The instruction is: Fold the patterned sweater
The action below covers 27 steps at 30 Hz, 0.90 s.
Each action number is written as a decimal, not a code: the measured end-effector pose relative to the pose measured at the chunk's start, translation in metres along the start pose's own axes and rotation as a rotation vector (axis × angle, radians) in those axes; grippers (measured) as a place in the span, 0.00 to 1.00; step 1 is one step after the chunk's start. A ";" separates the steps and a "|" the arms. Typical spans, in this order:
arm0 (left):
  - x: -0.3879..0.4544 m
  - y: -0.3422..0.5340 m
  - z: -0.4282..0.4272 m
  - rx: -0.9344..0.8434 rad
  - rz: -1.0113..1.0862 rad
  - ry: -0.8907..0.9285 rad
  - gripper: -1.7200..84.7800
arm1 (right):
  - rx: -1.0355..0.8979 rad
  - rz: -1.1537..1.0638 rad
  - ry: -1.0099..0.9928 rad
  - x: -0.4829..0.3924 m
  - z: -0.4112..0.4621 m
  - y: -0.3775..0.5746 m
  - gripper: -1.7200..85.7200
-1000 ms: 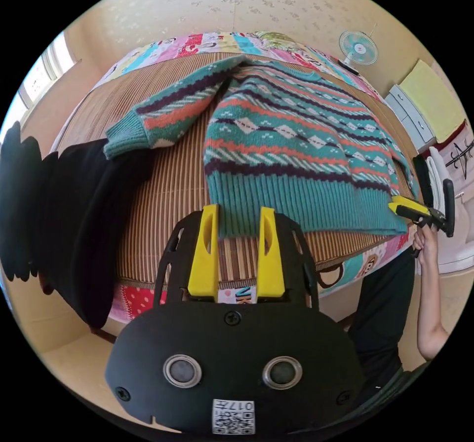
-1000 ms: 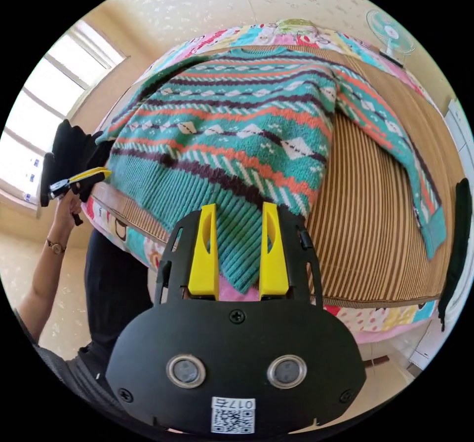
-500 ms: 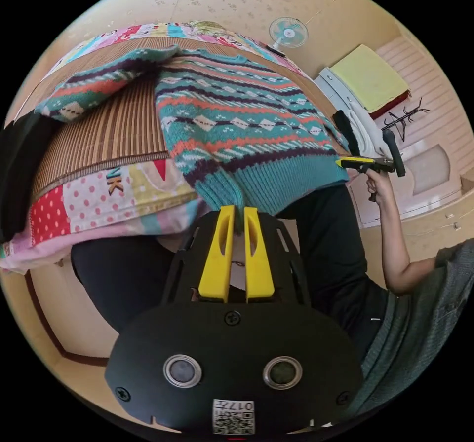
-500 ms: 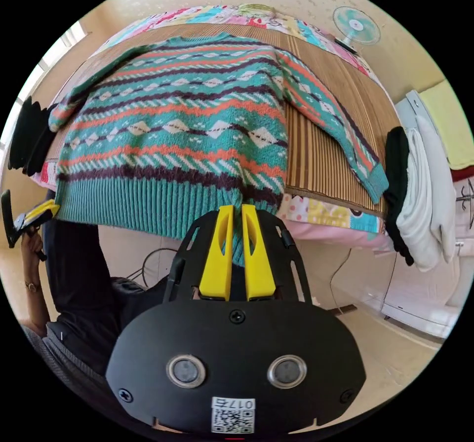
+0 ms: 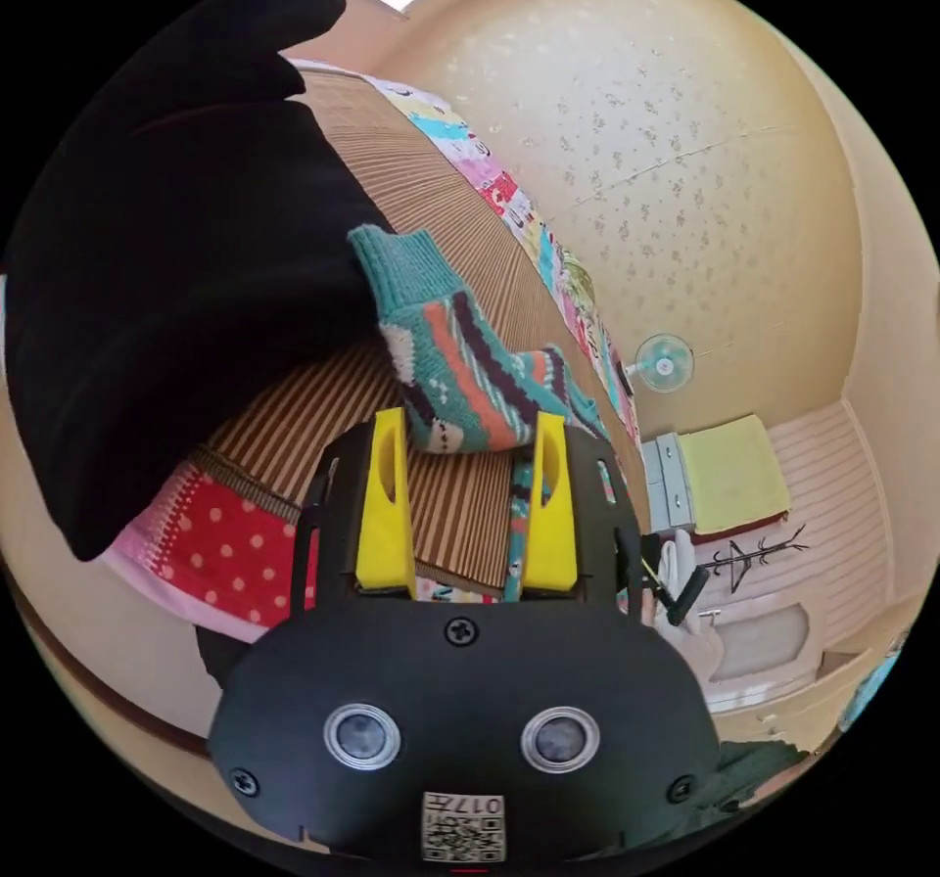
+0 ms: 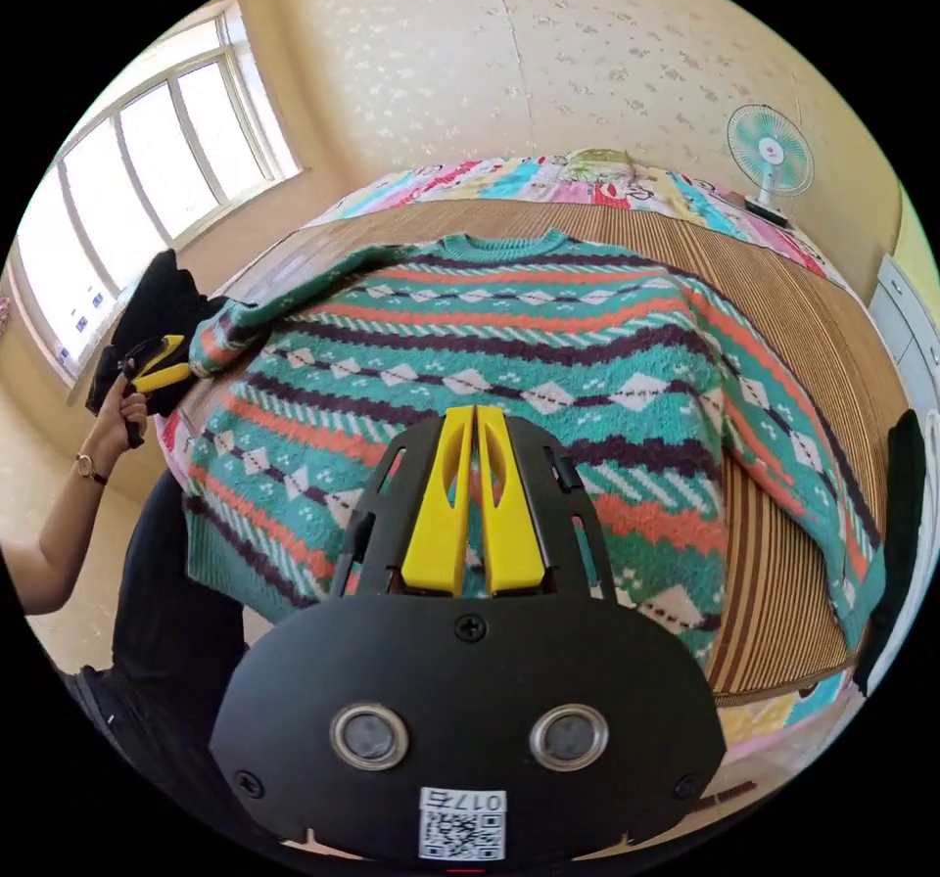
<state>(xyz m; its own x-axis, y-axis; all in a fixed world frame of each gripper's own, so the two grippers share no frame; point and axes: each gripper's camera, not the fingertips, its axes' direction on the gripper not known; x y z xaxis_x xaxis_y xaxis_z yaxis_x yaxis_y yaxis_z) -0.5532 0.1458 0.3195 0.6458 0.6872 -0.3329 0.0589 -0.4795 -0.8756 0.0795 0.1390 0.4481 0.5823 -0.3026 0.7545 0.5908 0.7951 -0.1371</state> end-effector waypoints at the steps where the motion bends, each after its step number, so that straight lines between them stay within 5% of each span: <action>1: 0.008 0.001 -0.008 0.028 0.026 0.045 0.13 | 0.031 0.010 -0.037 0.011 0.000 0.005 0.03; 7: 0.100 -0.012 -0.105 0.388 0.238 0.099 0.03 | 0.162 0.093 -0.252 0.077 -0.029 0.024 0.03; 9: 0.121 -0.023 -0.116 0.489 0.182 0.193 0.02 | 0.153 0.096 -0.334 0.095 -0.031 0.021 0.03; 12: 0.213 -0.015 -0.086 0.575 0.386 0.233 0.01 | 0.176 0.125 -0.430 0.123 -0.039 0.023 0.03; 14: 0.290 0.011 -0.038 0.531 0.593 0.233 0.01 | 0.194 0.132 -0.445 0.135 -0.048 0.023 0.03; 18: 0.432 0.110 0.149 0.099 1.041 0.111 0.01 | 0.195 0.126 -0.445 0.147 -0.058 0.019 0.03; 22: 0.379 0.172 0.269 -0.214 0.895 0.003 0.02 | 0.223 0.138 -0.484 0.166 -0.071 0.019 0.02; 27: 0.209 0.148 0.226 -0.079 0.531 -0.109 0.06 | 0.222 0.133 -0.505 0.181 -0.081 0.013 0.03</action>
<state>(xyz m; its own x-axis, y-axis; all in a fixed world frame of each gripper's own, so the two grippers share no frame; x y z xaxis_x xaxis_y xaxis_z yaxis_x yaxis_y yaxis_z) -0.5812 0.3416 0.0412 0.5195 0.3902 -0.7602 -0.1941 -0.8125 -0.5497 0.2376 0.0526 0.5310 0.2719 0.0531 0.9608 0.3678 0.9169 -0.1548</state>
